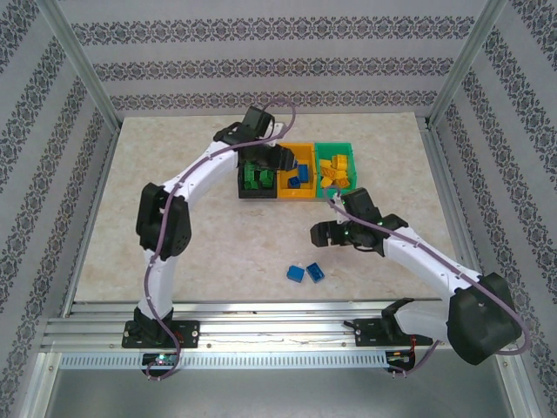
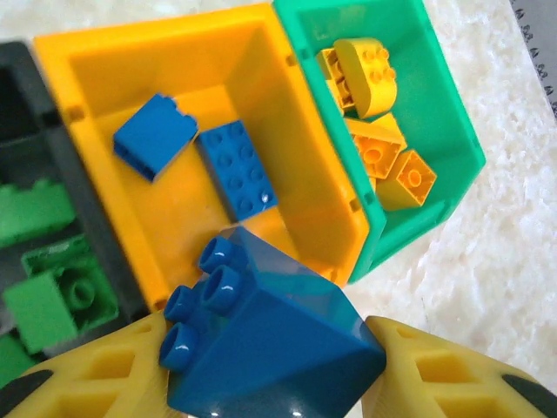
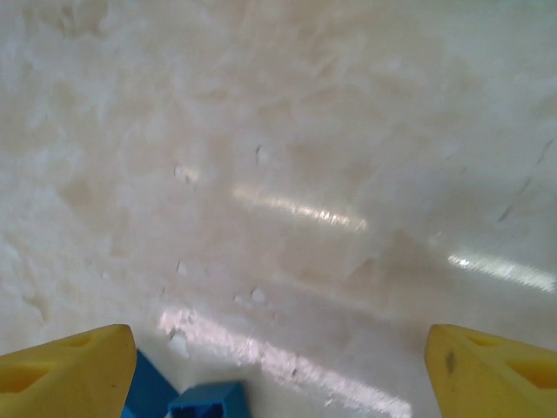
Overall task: Sort the legos into containers by color
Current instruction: Place the lego in the container, then pick up the lego from the bottom-center of the table.
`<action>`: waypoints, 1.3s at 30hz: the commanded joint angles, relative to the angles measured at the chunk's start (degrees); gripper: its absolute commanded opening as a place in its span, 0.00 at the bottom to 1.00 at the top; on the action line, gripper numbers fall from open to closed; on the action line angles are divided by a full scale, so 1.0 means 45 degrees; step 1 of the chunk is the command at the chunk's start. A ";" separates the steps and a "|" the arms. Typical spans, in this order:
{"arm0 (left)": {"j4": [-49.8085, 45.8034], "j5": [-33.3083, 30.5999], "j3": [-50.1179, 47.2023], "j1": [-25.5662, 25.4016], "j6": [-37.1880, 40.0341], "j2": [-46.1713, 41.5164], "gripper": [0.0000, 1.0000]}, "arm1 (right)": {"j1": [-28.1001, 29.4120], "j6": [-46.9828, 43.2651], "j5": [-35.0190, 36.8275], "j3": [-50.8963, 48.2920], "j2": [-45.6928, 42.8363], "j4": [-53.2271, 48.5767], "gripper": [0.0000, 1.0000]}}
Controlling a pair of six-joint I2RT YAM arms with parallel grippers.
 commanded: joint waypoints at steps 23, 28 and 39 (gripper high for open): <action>0.0182 -0.0518 -0.0773 -0.0341 0.0952 -0.1168 0.71 | 0.3899 0.3147 0.1322 -0.1867 -0.0509 -0.1250 0.82; 0.1739 -0.0576 -0.3421 -0.0322 0.0608 -0.2646 0.71 | 0.4120 0.3137 0.1546 -0.1643 0.0348 -0.0976 0.80; 0.3983 -0.0456 -0.8341 -0.0210 -0.0140 -0.5126 0.71 | 0.4589 0.2917 0.2032 -0.0532 0.2791 0.0031 0.55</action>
